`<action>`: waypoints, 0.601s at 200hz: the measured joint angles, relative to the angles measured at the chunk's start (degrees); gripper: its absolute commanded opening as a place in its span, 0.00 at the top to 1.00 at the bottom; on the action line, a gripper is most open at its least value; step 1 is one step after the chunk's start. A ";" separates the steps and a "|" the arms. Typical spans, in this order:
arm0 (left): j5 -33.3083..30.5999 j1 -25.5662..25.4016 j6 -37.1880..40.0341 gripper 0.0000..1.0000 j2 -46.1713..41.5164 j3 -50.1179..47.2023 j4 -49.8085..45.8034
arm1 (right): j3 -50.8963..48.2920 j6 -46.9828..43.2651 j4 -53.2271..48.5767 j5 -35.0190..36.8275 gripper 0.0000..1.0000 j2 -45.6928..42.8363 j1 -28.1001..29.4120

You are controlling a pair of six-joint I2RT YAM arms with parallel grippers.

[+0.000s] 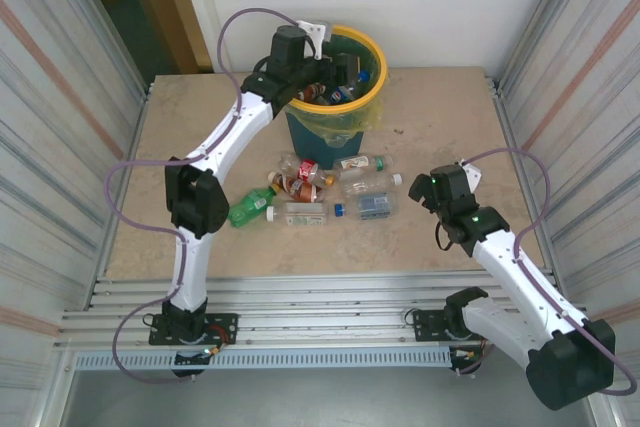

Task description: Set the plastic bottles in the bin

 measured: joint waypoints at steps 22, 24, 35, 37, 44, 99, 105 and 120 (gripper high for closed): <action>-0.02 0.00 0.46 0.05 -0.50 -0.04 -0.39 | 0.02 2.82 -0.68 -0.02 0.02 0.24 0.72; -0.02 0.00 0.48 0.05 -0.57 -0.11 -0.44 | 0.02 3.04 -0.85 -0.02 0.02 0.31 0.83; -0.07 0.00 0.79 0.05 -1.70 -0.98 -0.37 | 0.02 4.92 -1.49 0.00 0.02 0.76 1.53; -0.09 0.00 0.83 0.05 -2.01 -1.20 -0.37 | 0.04 5.31 -1.64 0.00 0.02 0.85 1.68; -0.22 0.00 1.01 0.05 -3.19 -2.19 -0.33 | 0.04 6.67 -2.08 0.00 0.02 1.22 2.36; -3.17 0.00 3.48 0.01 -20.85 -16.44 3.56 | 0.09 18.45 -5.33 1.36 0.02 3.80 11.28; -3.74 0.00 4.00 0.01 -23.34 -18.78 4.72 | 0.20 19.87 -5.57 1.49 0.02 3.91 12.24; -5.27 0.00 5.03 0.01 -29.62 -25.35 7.41 | 0.87 22.84 -5.84 1.73 0.02 4.96 14.10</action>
